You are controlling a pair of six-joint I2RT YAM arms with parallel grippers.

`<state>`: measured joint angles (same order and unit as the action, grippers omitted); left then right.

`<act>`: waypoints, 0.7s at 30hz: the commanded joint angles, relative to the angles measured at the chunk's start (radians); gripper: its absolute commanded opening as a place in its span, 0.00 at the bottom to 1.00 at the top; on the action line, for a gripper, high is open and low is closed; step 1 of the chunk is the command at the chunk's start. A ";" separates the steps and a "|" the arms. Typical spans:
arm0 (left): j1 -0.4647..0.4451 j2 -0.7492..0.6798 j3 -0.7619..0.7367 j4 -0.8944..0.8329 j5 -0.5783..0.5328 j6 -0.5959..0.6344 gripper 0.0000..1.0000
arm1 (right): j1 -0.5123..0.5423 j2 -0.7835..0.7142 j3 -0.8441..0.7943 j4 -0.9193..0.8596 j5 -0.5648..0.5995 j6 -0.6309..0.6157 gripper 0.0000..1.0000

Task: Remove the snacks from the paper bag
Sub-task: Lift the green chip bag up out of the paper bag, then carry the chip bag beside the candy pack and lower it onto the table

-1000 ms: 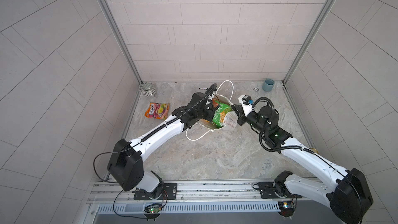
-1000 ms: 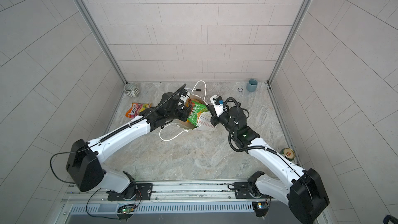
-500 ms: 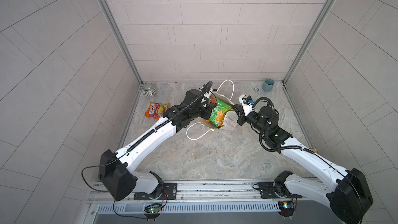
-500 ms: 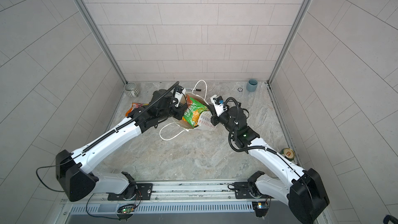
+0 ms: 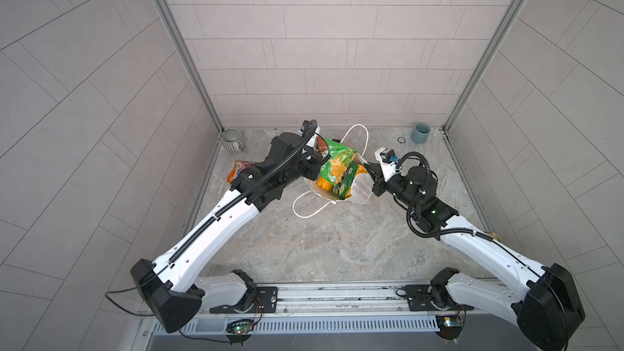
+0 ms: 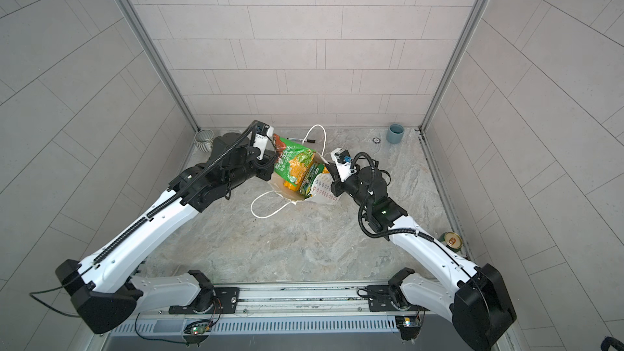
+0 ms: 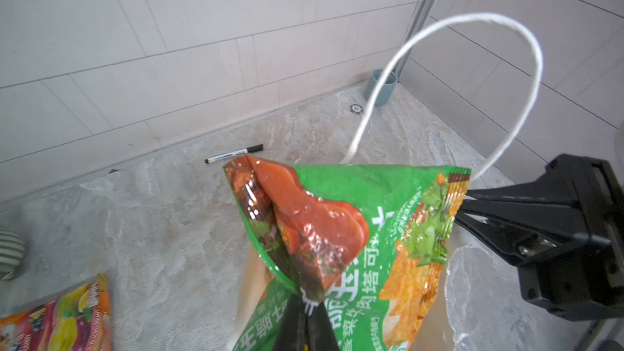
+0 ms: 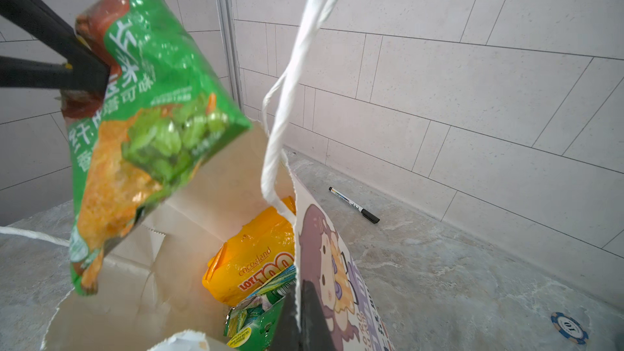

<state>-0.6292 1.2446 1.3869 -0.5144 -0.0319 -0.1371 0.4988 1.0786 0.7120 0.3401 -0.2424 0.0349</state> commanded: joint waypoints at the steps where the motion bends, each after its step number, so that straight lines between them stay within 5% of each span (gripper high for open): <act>1: 0.059 -0.029 0.038 -0.004 -0.060 0.002 0.00 | -0.002 -0.023 -0.004 0.011 0.001 0.010 0.00; 7: 0.174 -0.055 -0.015 0.130 -0.176 -0.040 0.00 | -0.002 -0.026 -0.005 0.005 0.008 0.010 0.00; 16: 0.466 0.150 -0.098 0.298 0.033 -0.150 0.00 | -0.003 -0.040 -0.005 -0.006 0.008 0.006 0.00; 21: 0.493 0.281 -0.108 0.273 0.087 -0.145 0.00 | -0.003 -0.055 0.003 -0.025 0.028 -0.012 0.00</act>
<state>-0.1326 1.4990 1.2980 -0.2581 -0.0093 -0.2707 0.4980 1.0584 0.7120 0.3210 -0.2272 0.0303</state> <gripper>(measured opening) 0.045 0.047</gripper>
